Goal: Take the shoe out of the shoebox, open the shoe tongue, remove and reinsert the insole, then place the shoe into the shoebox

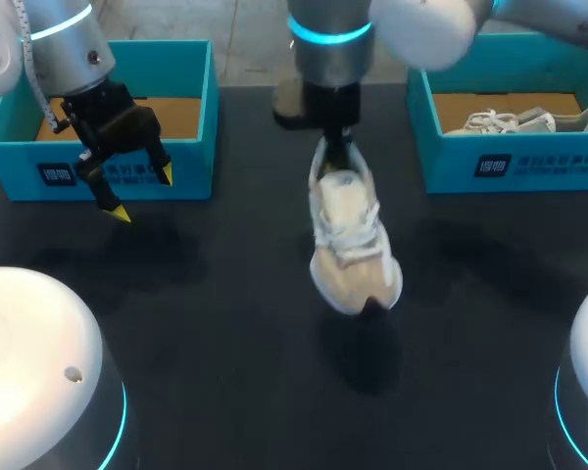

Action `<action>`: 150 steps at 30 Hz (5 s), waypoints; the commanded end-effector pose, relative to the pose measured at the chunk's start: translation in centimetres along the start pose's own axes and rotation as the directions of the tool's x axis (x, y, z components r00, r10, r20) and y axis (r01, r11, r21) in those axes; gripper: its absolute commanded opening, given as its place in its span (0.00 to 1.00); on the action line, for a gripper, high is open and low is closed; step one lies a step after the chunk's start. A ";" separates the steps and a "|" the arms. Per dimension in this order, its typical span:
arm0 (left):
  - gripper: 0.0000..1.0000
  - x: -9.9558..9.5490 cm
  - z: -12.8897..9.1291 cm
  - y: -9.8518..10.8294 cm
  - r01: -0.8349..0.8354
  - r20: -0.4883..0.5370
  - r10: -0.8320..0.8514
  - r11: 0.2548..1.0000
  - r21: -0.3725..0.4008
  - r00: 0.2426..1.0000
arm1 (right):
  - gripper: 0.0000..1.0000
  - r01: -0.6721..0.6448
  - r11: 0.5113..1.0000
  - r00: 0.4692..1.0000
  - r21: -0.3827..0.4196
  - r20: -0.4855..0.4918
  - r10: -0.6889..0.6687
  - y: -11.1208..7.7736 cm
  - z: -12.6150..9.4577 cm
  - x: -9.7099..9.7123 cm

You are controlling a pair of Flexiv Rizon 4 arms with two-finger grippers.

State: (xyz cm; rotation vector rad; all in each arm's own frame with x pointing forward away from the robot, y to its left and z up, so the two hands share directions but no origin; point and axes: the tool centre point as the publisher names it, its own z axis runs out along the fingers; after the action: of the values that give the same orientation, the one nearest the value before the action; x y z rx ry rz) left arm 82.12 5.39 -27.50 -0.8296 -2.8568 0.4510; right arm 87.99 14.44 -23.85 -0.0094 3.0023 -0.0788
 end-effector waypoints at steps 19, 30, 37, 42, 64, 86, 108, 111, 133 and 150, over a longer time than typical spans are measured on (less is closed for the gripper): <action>1.00 0.1 -0.8 -0.4 0.057 0.010 -0.056 0.998 -0.031 0.998 | 0.00 -0.074 0.996 0.997 0.045 0.014 0.074 -3.4 -3.8 -0.5; 1.00 1.3 -4.7 1.0 0.529 0.108 -0.518 0.833 -0.164 0.849 | 0.00 -0.088 0.991 0.994 0.099 0.074 0.081 -10.3 -6.2 -6.4; 1.00 1.6 -6.1 4.2 0.813 0.094 -0.808 0.575 -0.090 0.581 | 0.00 -0.112 0.989 0.991 0.093 0.081 0.105 -14.2 -6.5 -9.9; 1.00 2.4 -7.0 6.4 0.902 0.075 -0.899 0.427 -0.059 0.431 | 0.00 -0.104 0.990 0.992 0.098 0.078 0.097 -16.4 -6.6 -12.5; 1.00 3.7 -9.1 9.7 0.973 0.167 -0.959 0.233 0.000 0.229 | 0.00 -0.124 0.989 0.989 0.081 0.089 0.117 -19.2 -6.8 -15.8; 1.00 5.1 -12.5 15.9 0.950 0.082 -0.949 -0.298 0.090 -0.306 | 0.00 -0.381 0.918 0.922 0.113 0.122 0.368 -27.7 -8.0 -25.5; 1.00 4.4 -13.8 18.1 0.894 0.078 -0.892 -0.436 0.107 -0.444 | 0.00 -0.859 0.493 0.502 0.134 0.038 0.864 -36.7 -6.4 -24.8; 1.00 4.3 -14.0 18.3 0.887 0.071 -0.886 -0.449 0.109 -0.457 | 0.00 -0.886 0.437 0.448 0.153 0.044 0.893 -37.6 -6.3 -24.4; 1.00 4.0 -14.1 18.6 0.877 0.073 -0.874 -0.478 0.050 -0.481 | 0.00 -0.955 0.221 0.244 0.197 0.096 0.965 -40.1 -6.4 -23.2; 1.00 3.6 -14.3 17.9 0.888 0.210 -0.863 -0.438 0.139 -0.459 | 0.00 -0.955 0.221 0.244 0.197 0.096 0.965 -40.1 -6.4 -23.2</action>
State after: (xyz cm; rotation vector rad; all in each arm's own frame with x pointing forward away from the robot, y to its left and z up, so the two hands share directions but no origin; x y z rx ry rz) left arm 91.54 25.44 -19.65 2.0544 -2.2571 0.0041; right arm 110.29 -25.00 -12.49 1.8878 2.3779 -0.2642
